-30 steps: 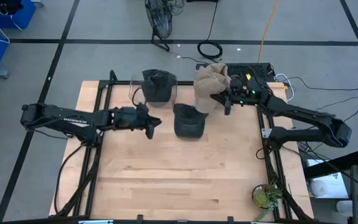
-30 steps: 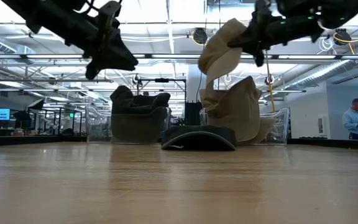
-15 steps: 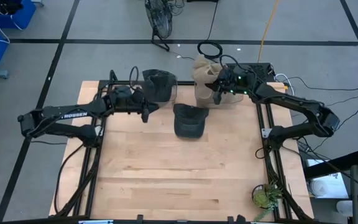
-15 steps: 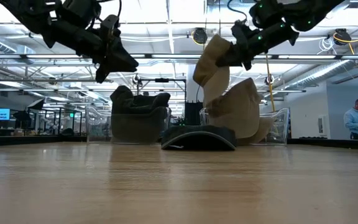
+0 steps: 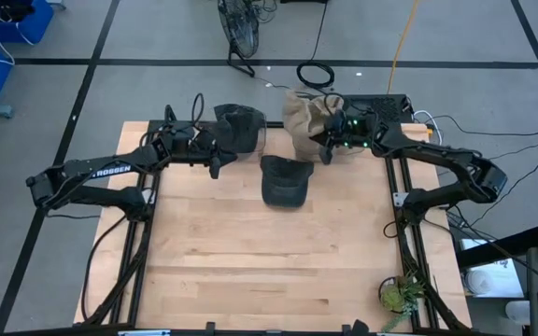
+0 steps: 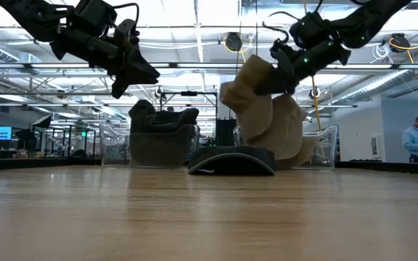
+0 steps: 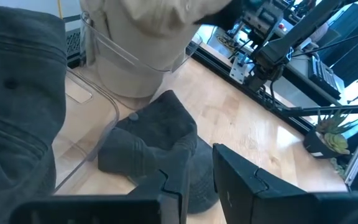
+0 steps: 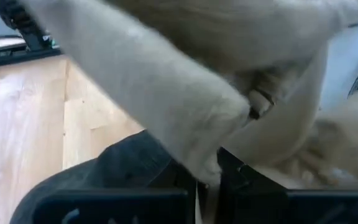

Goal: Pick & Place hat
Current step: Put the brown cap into the right transparent bin, then put the black cap into the left transparent bin

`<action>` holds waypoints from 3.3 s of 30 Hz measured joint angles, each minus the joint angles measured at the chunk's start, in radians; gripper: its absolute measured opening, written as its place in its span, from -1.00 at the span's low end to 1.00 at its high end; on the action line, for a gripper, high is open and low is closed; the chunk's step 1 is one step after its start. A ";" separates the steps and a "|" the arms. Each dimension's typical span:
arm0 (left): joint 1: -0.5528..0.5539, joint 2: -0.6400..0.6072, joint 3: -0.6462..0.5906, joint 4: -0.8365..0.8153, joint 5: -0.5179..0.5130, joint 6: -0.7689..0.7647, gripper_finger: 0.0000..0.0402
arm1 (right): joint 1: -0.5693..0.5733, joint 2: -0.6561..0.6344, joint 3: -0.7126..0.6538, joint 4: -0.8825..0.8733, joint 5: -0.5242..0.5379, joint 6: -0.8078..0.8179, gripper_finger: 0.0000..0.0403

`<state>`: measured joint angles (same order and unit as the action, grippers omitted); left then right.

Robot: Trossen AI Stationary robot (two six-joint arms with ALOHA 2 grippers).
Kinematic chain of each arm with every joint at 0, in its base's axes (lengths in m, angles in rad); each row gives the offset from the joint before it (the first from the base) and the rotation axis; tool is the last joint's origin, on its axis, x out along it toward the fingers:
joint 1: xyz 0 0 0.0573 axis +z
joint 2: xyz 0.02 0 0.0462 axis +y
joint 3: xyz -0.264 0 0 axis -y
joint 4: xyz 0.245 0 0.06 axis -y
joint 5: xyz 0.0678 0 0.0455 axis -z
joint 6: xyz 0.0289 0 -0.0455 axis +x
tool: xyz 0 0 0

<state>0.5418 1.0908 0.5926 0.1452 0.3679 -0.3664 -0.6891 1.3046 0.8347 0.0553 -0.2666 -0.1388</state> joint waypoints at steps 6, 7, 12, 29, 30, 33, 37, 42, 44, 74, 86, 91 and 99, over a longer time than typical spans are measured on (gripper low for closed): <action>-0.001 0.000 0.000 0.000 0.005 -0.013 -0.64 | 0.032 -0.002 -0.151 0.120 0.082 0.081 -0.96; -0.001 0.000 0.000 0.001 0.011 -0.014 -0.64 | 0.039 -0.003 -0.176 0.148 0.094 0.106 -0.96; -0.001 0.000 0.000 0.002 0.025 -0.029 -0.64 | 0.062 -0.003 -0.295 0.353 0.108 0.224 -0.96; -0.022 0.000 0.000 0.014 0.027 -0.061 -0.64 | 0.063 -0.070 -0.331 0.404 0.160 0.367 -0.24; -0.023 0.000 0.000 0.014 0.028 -0.061 -0.64 | 0.063 -0.087 -0.331 0.403 0.161 0.367 -0.19; -0.027 0.000 0.000 0.015 0.028 -0.061 -0.64 | 0.063 -0.152 -0.331 0.392 0.169 0.366 -0.08; -0.039 0.000 0.000 0.026 0.027 -0.050 -0.64 | 0.071 -0.264 -0.331 0.320 0.204 0.337 0.00; -0.083 0.000 0.000 0.071 0.026 -0.012 -0.64 | 0.113 -0.420 -0.331 0.250 0.317 0.285 0.02; -0.101 0.000 0.002 0.077 0.002 -0.012 -0.64 | 0.135 -0.474 -0.331 0.249 0.366 0.263 0.02; -0.451 0.237 0.409 -0.361 -0.475 -0.004 -0.64 | 0.683 -0.260 0.087 -0.577 0.484 0.435 -0.84; -0.569 0.361 0.425 -0.354 -0.554 -0.291 -0.64 | 0.832 -0.163 0.087 -0.891 0.474 0.668 -0.99; -0.613 0.379 0.432 -0.361 -0.625 -0.465 -0.64 | 0.883 -0.163 0.086 -0.890 0.477 0.685 -1.00; -0.636 0.508 0.627 -0.471 -0.676 -0.456 -0.64 | 0.908 -0.163 0.086 -0.878 0.479 0.685 -0.99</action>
<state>-0.0945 1.5992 1.2198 -0.3263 -0.3084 -0.8225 0.2192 1.1413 0.9207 -0.8231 0.2127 0.5466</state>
